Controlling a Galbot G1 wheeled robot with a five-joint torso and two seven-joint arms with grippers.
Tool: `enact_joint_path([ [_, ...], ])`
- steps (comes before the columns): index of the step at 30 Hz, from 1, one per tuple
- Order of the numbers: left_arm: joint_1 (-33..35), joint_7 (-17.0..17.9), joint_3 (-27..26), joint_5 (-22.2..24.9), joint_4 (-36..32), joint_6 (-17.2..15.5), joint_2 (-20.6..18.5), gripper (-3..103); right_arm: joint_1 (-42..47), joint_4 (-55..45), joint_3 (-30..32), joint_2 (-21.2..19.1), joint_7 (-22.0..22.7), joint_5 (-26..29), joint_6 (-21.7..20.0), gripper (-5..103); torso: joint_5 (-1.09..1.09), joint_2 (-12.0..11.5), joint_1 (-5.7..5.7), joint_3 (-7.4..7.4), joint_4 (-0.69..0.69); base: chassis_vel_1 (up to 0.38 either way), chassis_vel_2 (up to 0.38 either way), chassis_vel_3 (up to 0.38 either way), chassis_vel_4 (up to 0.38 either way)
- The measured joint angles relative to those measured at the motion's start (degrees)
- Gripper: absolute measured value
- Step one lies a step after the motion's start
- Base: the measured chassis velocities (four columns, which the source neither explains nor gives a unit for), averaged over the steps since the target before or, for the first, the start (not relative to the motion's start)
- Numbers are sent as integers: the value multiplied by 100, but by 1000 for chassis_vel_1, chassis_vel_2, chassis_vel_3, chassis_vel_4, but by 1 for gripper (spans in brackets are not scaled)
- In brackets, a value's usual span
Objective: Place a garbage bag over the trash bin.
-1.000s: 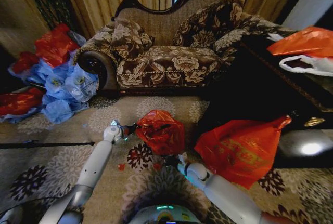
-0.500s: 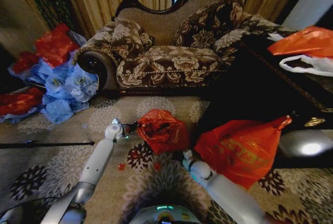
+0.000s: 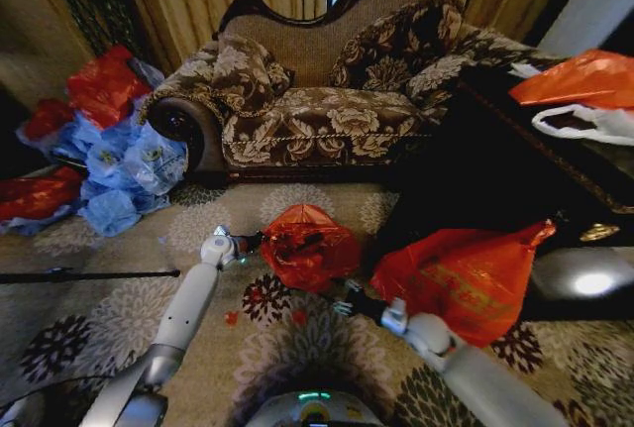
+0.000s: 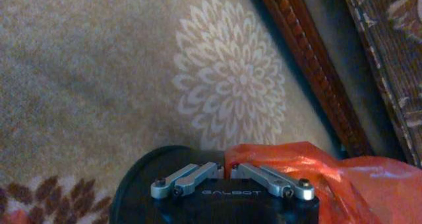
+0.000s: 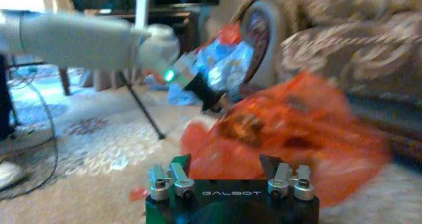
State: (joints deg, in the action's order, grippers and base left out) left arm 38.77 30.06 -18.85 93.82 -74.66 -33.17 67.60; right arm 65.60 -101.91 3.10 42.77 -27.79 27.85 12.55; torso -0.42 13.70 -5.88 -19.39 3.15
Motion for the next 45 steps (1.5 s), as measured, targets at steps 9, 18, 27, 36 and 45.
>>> enact_joint_path([
  [9, 76, 17, -7, 17, -95, 5, -65, 0, -1030, 3, -45, 305, 1257, 401, -468, 99, 3, 0, 0, 0, -3, 0, 0, 0, 0],
  [18, 9, 43, 67, 6, -156, -1, -20, 0, -2861, 2401, -1157, 1671, 1364, -267, -409, 100, -1, 0, -1, -1, -4, 0, 0, 0, 0],
  [27, 3, 53, 73, 29, -149, -15, -123, 0, -3291, 3600, -1335, 2237, 1070, -601, -459, 90, 2, 0, -1, -1, -1, 0, 0, 0, 0],
  [36, -105, -11, 175, 28, -46, -33, -129, 0, -3707, 3982, -1493, 2459, 947, -538, -440, 57, 1, 0, 0, 0, -2, 0, 0, 0, 0],
  [45, -290, -135, 246, -136, 277, -35, -100, 0, -4023, 4524, -1398, 2738, 1157, -547, -277, 25, 1, 0, 0, 0, -2, 0, 0, 0, 0],
])
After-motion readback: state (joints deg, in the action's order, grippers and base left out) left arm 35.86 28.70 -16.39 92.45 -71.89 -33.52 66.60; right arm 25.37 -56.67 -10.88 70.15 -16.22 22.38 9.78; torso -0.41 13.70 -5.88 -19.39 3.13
